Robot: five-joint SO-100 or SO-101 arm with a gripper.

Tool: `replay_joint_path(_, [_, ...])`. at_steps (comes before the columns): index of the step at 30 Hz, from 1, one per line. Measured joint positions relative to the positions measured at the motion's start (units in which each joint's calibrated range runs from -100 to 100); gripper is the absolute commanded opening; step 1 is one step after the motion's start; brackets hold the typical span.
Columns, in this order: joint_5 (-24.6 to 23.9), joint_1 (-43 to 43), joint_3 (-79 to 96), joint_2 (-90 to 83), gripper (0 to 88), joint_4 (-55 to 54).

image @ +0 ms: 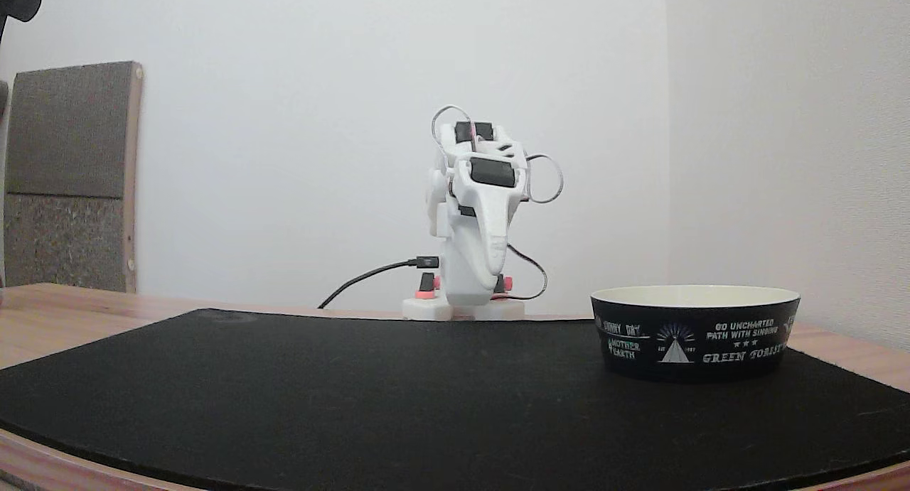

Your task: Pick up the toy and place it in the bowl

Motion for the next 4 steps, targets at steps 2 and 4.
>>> replay_joint_path(2, [0.0, 0.0, 0.0, 0.0, 6.0, 0.0])
replay_joint_path(4, [0.0, 0.0, 0.0, 0.0, 6.0, 0.0])
